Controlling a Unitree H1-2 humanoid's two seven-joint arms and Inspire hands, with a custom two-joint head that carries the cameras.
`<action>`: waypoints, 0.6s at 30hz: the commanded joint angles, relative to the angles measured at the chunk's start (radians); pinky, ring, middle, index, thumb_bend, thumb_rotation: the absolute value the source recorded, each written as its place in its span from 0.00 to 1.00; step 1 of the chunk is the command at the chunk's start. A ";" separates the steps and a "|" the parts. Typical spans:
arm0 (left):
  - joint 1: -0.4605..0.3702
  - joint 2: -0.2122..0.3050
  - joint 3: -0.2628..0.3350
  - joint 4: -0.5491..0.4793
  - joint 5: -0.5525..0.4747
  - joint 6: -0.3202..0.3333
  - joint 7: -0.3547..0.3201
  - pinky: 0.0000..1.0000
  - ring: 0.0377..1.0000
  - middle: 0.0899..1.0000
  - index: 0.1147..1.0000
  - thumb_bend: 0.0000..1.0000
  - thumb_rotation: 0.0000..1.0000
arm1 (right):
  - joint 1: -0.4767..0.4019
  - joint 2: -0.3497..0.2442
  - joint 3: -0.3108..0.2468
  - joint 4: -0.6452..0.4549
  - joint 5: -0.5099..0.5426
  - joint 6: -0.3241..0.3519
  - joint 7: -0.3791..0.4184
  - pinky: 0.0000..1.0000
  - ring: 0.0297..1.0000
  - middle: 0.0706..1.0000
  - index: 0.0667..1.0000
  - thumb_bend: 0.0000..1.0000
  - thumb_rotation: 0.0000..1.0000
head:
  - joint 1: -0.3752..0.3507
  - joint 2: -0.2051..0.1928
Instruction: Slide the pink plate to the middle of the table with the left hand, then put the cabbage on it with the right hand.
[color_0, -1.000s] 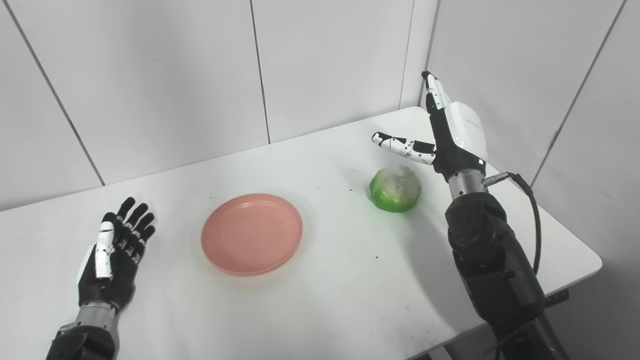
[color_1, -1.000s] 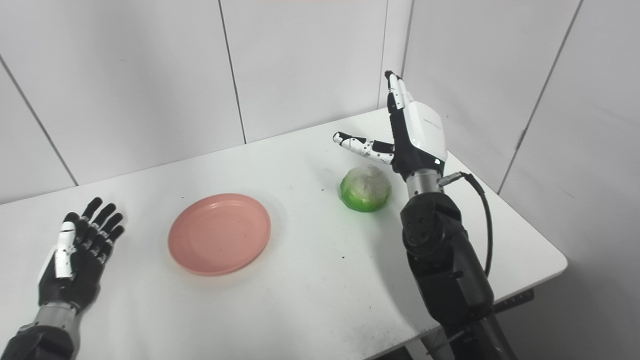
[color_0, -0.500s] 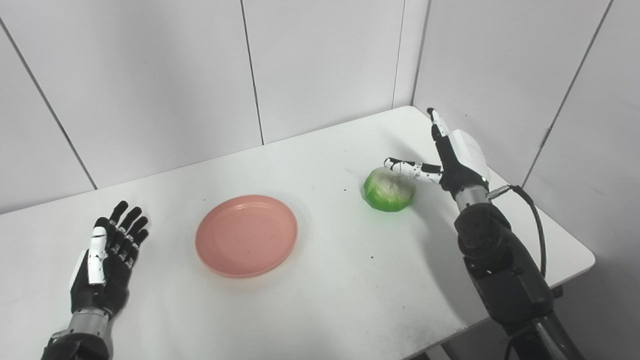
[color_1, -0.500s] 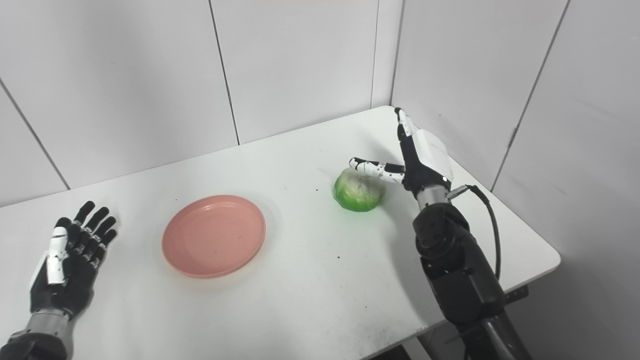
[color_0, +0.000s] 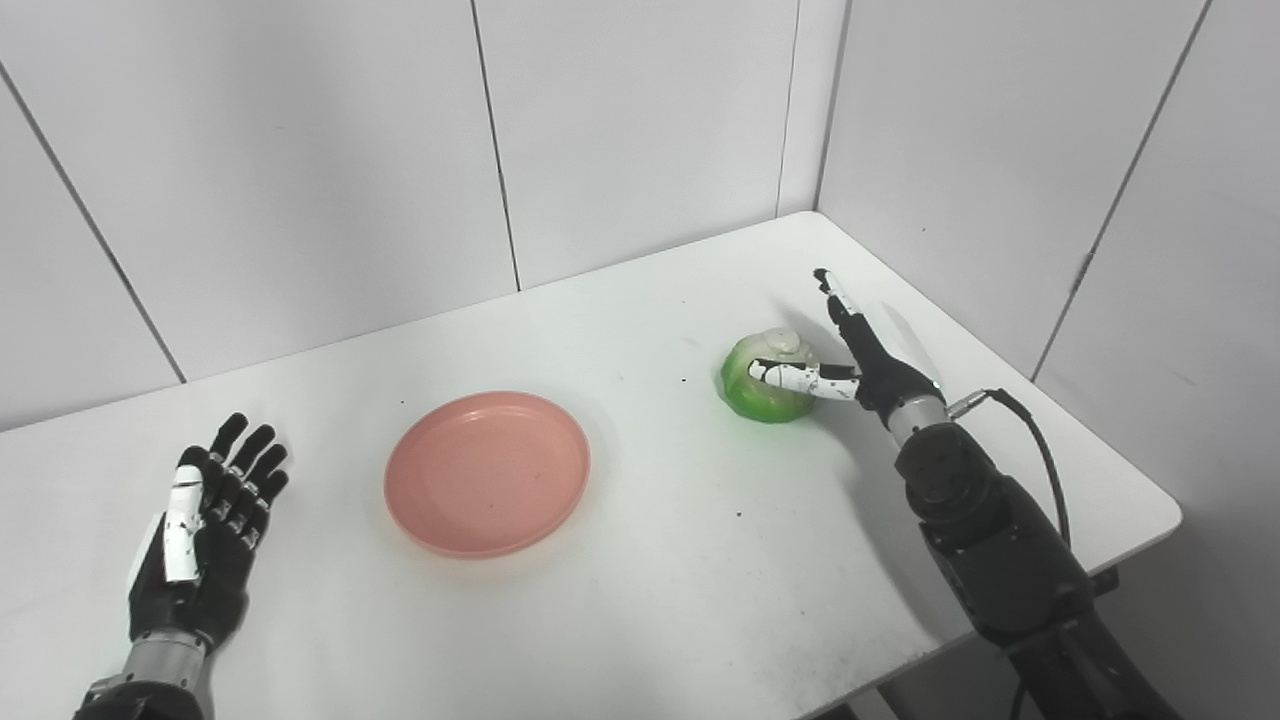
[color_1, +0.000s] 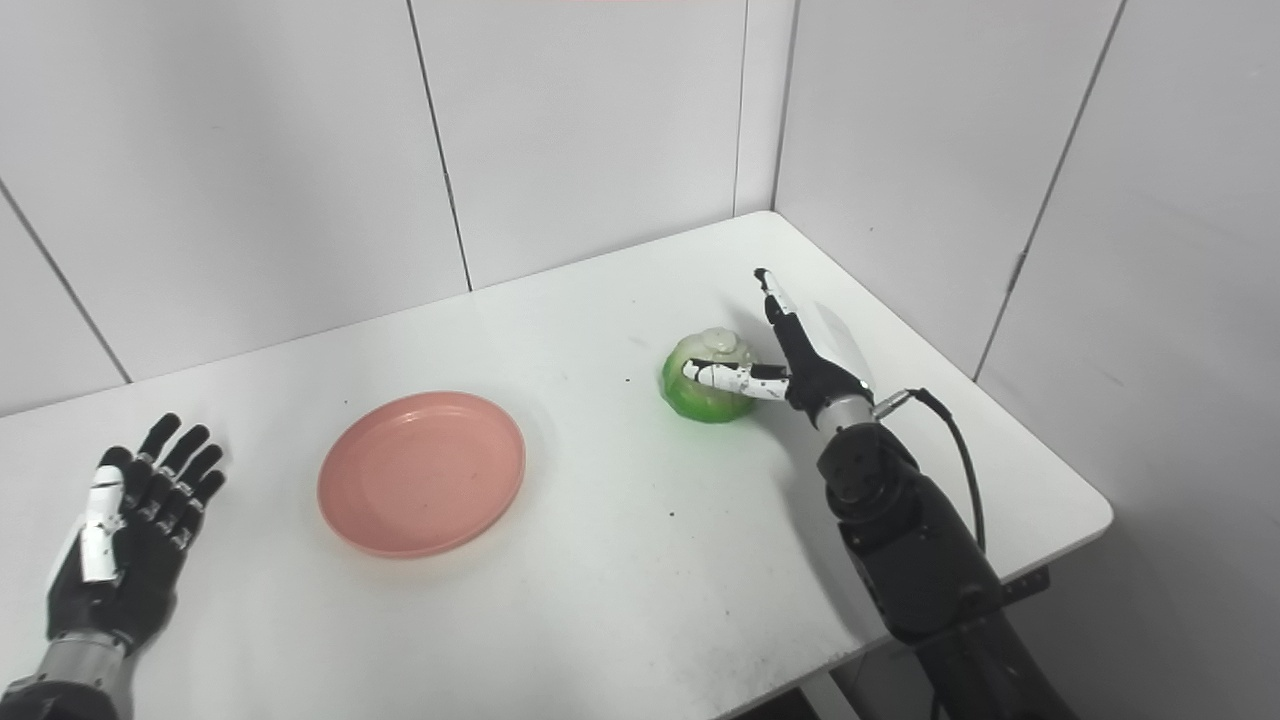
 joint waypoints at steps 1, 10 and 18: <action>0.025 0.009 0.001 0.007 -0.008 0.013 -0.010 0.98 0.94 0.93 0.93 0.49 1.00 | -0.040 -0.028 -0.014 -0.004 0.049 -0.068 0.016 0.90 0.95 0.97 1.00 1.00 0.54 | 0.001 0.001; 0.036 0.010 0.001 -0.024 -0.013 0.035 0.001 0.97 0.94 0.93 0.93 0.47 1.00 | -0.044 -0.036 -0.001 0.038 0.106 -0.099 0.036 0.89 0.92 0.93 0.96 1.00 0.51 | 0.013 0.014; 0.048 0.008 -0.006 -0.055 -0.003 0.054 0.015 0.97 0.93 0.93 0.93 0.47 1.00 | -0.060 -0.041 0.012 0.084 0.127 -0.122 0.060 0.89 0.92 0.94 0.96 1.00 0.48 | 0.018 0.019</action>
